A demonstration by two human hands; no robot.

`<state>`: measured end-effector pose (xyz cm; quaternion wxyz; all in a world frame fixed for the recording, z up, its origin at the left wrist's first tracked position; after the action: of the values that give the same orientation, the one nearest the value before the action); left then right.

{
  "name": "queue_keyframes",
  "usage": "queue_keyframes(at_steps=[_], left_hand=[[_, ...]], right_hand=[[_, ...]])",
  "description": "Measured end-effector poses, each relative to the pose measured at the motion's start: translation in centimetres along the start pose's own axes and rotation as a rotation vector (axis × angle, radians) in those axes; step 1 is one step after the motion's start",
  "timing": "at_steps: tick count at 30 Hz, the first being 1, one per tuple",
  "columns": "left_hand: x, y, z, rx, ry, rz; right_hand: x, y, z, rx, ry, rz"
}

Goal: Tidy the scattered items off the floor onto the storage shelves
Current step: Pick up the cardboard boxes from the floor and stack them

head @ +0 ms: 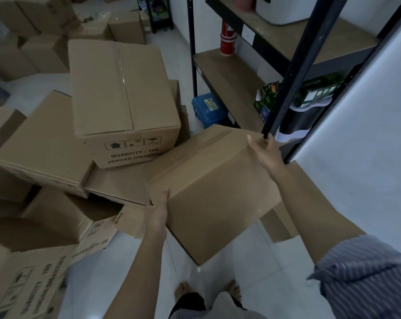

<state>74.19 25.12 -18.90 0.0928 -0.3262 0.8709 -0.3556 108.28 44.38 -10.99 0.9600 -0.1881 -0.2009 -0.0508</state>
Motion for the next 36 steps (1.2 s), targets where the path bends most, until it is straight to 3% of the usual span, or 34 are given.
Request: queue_keyframes(at_steps=[5, 10, 17, 24, 29, 36], left_hand=[[0.2, 0.9, -1.2, 0.023, 0.053, 0.084], [-0.2, 0.9, -2.1, 0.055, 0.100, 0.202], [-2.4, -0.1, -2.8, -0.014, 0.243, 0.365], [-9.1, -3.9, -2.4, -0.120, 0.440, 0.553], [-15.4, -7.4, -0.1, -0.100, 0.557, 0.691], [-24.8, -13.6, 7.4, 0.136, 0.661, 0.939]], right_hand=[[1.9, -1.5, -3.6, -0.149, -0.147, -0.104], [3.0, -4.6, -7.6, -0.162, 0.160, -0.232], [6.8, -11.0, -12.1, -0.262, 0.272, -0.496], [12.7, -17.9, -17.1, -0.345, 0.389, -0.699], [17.7, -22.2, -20.8, -0.383, 0.493, -0.810], [23.6, -28.7, -28.2, -0.469, 0.747, -1.011]])
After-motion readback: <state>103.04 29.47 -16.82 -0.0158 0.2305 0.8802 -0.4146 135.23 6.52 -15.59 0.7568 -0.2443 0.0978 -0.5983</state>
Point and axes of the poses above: each hand's wrist, its own y-axis towards the middle knuckle, its own x-axis out of the back of the hand, z = x × y, the point moved 10 cm from there along y, towards the middle knuckle, and after that the axes turned 1 degree about -y, right-handed, at the moved point
